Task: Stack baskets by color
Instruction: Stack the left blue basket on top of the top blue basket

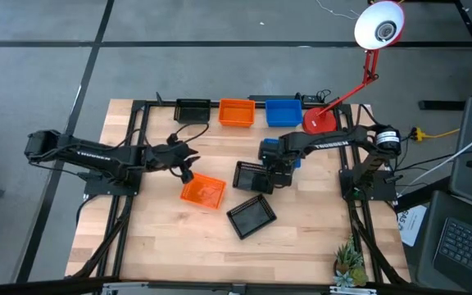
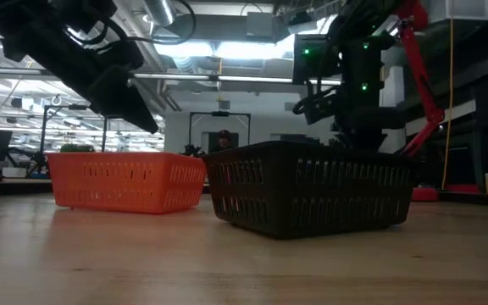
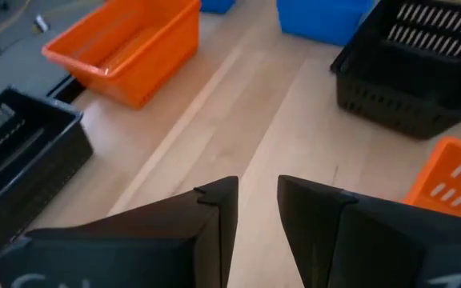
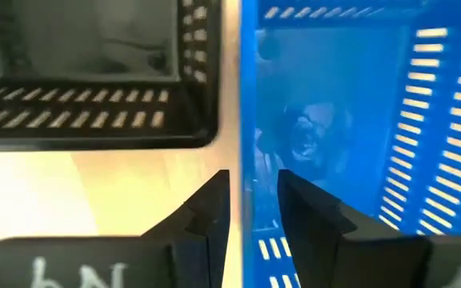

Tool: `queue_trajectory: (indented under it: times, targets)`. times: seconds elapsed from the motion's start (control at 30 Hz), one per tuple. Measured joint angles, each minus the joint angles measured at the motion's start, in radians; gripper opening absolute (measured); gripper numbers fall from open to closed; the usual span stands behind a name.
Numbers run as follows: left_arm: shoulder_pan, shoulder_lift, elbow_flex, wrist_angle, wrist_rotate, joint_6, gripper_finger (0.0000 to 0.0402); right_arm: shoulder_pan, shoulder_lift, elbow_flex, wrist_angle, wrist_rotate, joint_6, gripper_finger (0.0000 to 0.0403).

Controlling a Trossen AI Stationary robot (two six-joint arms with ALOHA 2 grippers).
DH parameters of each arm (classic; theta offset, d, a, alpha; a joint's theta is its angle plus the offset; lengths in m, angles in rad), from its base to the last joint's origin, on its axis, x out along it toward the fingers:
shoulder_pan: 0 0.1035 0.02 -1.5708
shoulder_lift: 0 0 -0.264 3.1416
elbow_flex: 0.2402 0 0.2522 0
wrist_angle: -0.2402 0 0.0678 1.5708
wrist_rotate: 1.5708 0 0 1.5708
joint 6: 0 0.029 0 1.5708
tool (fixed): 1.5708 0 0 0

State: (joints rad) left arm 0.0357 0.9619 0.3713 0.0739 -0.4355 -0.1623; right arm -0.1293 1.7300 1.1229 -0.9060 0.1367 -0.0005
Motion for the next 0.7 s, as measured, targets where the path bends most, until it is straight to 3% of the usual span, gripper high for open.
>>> queue_trajectory:
  times: [0.13,0.27,0.53,0.7]
  targets:
    - [0.000,0.000,-0.006,0.010,0.042,0.012,0.0082,-0.001,0.006,0.000,-0.002,0.001,0.033,0.0092]
    - [0.000,0.000,-0.006,0.027,0.053,0.015,0.0082,0.000,0.009,0.000,-0.014,0.046,0.041,0.0018]
    - [0.000,0.000,-0.006,0.036,0.055,0.015,0.0082,0.028,0.009,0.093,-0.248,0.189,0.051,0.0006]
    - [0.000,0.000,-0.006,0.036,0.056,0.015,0.0082,0.046,0.009,0.217,-0.364,0.405,0.018,0.0006]
